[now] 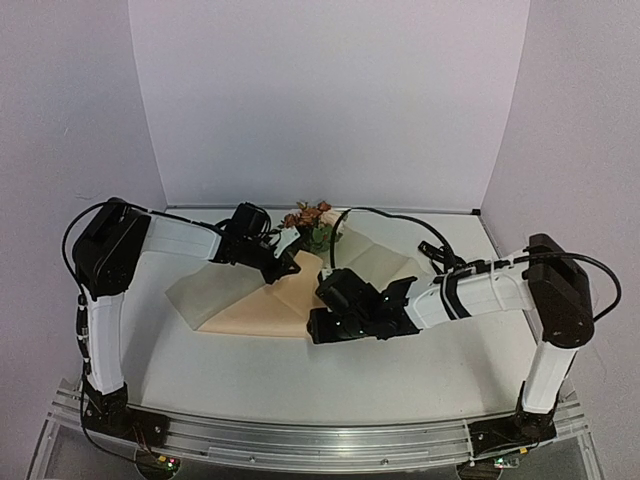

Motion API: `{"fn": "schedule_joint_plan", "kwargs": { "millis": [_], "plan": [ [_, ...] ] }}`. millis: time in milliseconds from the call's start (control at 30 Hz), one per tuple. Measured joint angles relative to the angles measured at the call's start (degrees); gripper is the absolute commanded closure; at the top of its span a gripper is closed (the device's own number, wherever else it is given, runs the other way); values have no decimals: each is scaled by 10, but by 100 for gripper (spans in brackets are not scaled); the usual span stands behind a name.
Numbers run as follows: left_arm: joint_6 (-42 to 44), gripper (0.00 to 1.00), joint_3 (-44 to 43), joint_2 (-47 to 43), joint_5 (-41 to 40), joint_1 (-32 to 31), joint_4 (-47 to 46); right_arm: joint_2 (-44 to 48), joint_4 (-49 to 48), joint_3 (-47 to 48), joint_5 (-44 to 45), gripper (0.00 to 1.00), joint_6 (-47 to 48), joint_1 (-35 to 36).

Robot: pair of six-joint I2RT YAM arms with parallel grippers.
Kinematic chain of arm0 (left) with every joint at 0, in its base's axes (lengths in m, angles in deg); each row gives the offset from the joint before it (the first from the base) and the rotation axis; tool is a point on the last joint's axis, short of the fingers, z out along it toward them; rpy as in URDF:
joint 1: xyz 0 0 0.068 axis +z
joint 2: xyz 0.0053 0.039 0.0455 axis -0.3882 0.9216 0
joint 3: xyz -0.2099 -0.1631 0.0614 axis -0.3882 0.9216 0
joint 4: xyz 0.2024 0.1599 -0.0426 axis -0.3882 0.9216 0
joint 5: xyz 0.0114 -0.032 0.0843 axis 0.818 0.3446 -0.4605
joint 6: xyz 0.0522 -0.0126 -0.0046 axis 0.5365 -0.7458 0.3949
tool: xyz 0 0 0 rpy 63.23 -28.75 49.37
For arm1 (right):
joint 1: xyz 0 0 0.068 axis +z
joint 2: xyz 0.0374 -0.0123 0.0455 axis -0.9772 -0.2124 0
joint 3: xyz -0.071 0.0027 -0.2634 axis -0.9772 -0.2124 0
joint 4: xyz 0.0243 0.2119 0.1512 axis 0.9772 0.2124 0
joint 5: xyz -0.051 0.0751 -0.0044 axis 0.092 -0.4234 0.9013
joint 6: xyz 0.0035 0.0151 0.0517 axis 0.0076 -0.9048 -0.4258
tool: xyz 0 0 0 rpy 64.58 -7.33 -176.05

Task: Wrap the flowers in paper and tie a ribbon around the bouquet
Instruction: Fold the bottom corner of the flattened wrapping paper at the center of the board.

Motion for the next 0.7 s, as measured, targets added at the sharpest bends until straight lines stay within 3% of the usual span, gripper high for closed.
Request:
{"fn": "schedule_joint_plan", "kwargs": {
  "millis": [233, 700],
  "plan": [
    [-8, 99, -19, 7, 1, 0, 0, -41, 38, 22, 26, 48, 15, 7],
    [-18, 94, -24, 7, 2, 0, 0, -94, 82, 73, 67, 47, 26, 7]
  ]
}}
